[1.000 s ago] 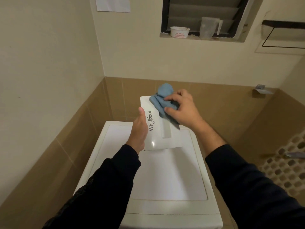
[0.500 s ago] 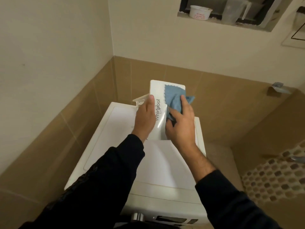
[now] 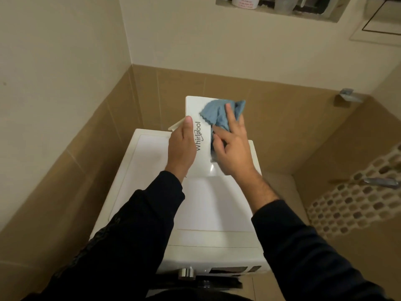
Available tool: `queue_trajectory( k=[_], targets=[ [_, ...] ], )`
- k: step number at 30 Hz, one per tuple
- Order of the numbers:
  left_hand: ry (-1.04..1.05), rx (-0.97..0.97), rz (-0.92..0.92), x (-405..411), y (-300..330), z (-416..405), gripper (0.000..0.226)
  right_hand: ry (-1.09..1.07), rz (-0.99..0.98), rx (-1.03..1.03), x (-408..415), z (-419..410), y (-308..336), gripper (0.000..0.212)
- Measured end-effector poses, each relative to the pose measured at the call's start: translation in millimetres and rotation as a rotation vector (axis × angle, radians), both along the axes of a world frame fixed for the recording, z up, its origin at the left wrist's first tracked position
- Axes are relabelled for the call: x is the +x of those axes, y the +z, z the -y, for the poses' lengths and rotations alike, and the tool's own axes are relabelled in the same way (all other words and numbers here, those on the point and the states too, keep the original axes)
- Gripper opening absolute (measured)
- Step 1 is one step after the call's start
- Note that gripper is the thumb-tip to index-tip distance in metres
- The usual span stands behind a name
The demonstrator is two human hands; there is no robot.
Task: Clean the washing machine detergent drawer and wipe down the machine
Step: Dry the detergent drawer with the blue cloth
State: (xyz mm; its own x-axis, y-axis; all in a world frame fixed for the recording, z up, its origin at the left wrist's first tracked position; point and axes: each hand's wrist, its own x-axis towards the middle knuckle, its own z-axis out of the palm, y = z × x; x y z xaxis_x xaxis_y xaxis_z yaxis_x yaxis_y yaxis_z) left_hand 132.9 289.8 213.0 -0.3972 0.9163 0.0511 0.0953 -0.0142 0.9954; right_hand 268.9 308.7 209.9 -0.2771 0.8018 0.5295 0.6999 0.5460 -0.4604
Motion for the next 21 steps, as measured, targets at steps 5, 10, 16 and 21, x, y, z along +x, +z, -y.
queue_trajectory(
  k=[5,10,16,21],
  targets=[
    [-0.013,-0.004,-0.013,-22.5,-5.2,10.6,0.045,0.038,0.172,0.091,-7.5,30.4,-25.1,0.026],
    [-0.099,0.024,-0.015,-39.0,3.1,14.3,0.041,0.063,0.065,0.069,-24.5,60.5,-29.0,0.028],
    [-0.115,0.024,0.129,-54.1,14.8,21.2,0.038,-0.023,-0.122,0.051,-33.0,101.9,-36.3,0.031],
    [-0.146,0.007,0.23,-61.8,16.8,24.4,0.038,-0.052,-0.106,0.027,-37.7,111.7,-35.7,0.037]
  ],
)
